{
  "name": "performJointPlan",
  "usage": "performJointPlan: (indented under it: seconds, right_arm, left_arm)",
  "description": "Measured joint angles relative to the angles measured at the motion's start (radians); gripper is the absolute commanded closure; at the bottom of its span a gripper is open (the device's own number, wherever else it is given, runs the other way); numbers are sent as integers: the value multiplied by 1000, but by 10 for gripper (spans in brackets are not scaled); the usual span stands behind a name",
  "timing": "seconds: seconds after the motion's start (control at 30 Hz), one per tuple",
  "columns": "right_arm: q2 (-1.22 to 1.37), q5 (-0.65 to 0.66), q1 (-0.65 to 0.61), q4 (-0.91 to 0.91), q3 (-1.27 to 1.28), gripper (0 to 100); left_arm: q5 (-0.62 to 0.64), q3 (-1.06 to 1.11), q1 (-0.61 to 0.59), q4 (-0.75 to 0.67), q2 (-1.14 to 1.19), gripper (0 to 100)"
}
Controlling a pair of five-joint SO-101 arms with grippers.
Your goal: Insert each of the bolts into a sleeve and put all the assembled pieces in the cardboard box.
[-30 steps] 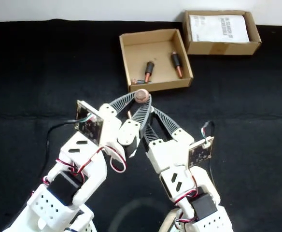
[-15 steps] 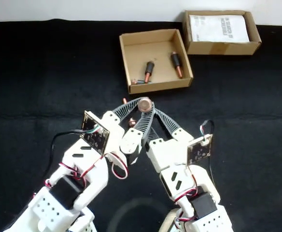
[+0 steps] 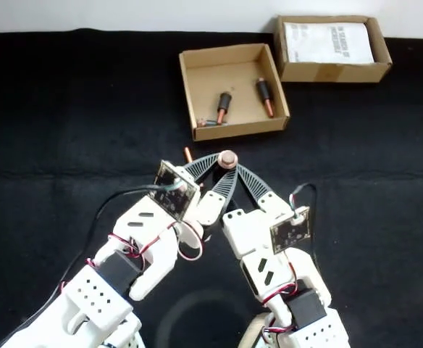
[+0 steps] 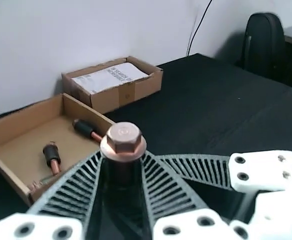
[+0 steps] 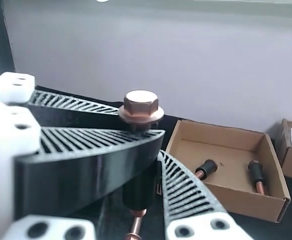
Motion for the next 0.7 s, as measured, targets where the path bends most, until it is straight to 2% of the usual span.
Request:
performJointPlan:
  seconds: [0.13,0.23,0.5,0.7]
  right_arm:
    - [0,0,0,0,0,991]
    - [-2,0,-2,0,0,991]
    - [-2,2,-6,0,0,991]
    - [-2,2,-6,-2,0,991]
  left_arm:
    - [3,0,-28,0,-14,870]
    - [23,-2,-61,38,-54,849]
    - [58,-158,-78,420,-157,851]
    - [57,-242,-77,568,-279,854]
